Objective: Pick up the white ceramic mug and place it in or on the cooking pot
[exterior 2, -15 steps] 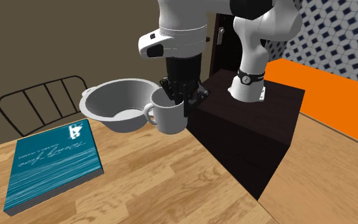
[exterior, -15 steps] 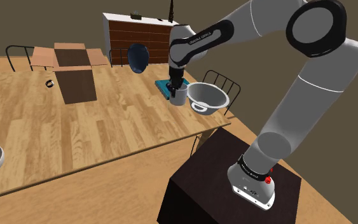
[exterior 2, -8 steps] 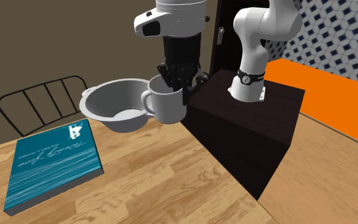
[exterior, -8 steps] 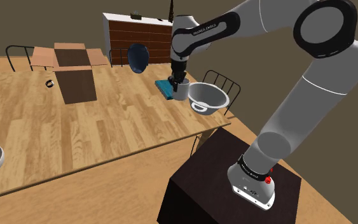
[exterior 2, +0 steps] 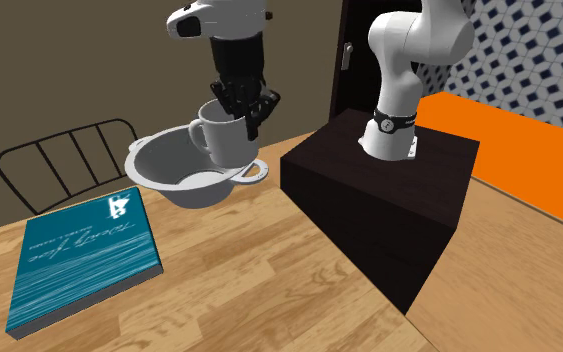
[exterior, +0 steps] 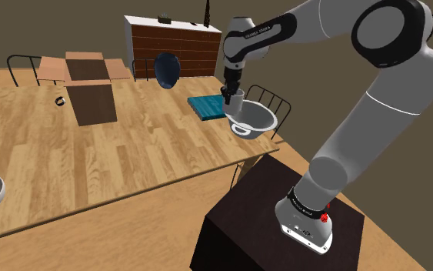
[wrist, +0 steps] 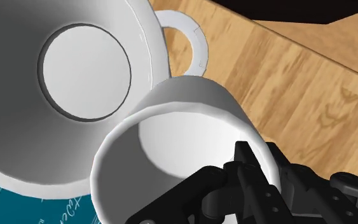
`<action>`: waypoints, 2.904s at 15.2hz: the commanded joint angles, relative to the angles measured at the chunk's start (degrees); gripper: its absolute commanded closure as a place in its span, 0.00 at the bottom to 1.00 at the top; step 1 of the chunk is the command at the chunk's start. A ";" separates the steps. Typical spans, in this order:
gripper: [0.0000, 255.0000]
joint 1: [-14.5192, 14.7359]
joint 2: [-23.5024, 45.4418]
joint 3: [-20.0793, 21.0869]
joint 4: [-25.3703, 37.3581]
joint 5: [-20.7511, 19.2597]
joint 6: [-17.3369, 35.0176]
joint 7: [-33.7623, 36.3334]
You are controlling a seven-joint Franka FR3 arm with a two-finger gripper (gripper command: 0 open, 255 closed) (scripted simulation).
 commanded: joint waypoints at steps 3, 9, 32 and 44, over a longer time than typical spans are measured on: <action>1.00 -2.86 0.96 -2.80 1.99 -0.36 -0.70 -5.61; 1.00 -7.08 4.18 -6.62 6.78 -0.30 -1.81 -13.75; 1.00 -11.56 14.96 -9.36 7.70 1.75 8.35 -21.41; 0.00 -11.58 15.24 -9.34 7.55 1.80 8.77 -21.42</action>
